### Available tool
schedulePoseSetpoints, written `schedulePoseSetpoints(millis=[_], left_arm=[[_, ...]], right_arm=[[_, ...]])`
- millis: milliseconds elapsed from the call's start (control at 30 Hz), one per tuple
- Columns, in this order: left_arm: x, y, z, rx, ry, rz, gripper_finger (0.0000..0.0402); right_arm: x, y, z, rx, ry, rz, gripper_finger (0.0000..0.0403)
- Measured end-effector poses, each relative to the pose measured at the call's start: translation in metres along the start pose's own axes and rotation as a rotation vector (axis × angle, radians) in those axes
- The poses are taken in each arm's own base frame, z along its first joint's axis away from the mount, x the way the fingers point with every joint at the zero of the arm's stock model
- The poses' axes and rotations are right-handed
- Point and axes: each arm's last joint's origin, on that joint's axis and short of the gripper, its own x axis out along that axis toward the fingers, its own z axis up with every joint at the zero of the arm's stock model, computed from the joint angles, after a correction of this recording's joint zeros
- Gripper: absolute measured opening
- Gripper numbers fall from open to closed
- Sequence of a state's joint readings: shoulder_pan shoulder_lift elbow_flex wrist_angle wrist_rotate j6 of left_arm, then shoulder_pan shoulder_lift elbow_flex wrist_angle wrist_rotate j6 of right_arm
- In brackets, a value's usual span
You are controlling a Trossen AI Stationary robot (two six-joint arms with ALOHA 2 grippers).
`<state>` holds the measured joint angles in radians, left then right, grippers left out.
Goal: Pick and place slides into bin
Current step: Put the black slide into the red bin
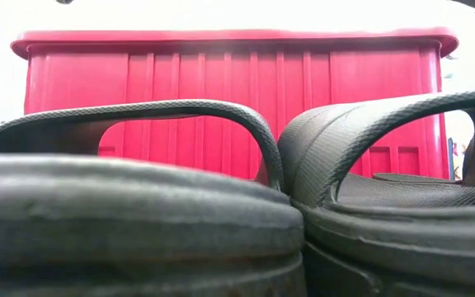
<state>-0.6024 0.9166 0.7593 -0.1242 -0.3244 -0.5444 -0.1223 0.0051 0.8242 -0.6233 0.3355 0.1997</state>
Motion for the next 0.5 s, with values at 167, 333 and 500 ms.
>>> schedulePoseSetpoints(millis=[167, 333, 500], left_arm=[[-0.007, -0.006, 0.005, 0.086, -0.178, 0.163, 0.0000], [-0.019, -0.010, 0.011, 0.122, -0.255, 0.206, 0.0000], [-0.025, -0.009, 0.013, 0.125, -0.283, 0.246, 0.0002]], right_arm=[[0.000, 0.000, 0.000, -0.004, 0.005, 0.003, 0.0000], [0.000, 0.002, 0.001, -0.009, 0.003, 0.064, 0.0000], [0.015, 0.014, 0.013, -0.086, -0.057, 0.198, 0.0000]])
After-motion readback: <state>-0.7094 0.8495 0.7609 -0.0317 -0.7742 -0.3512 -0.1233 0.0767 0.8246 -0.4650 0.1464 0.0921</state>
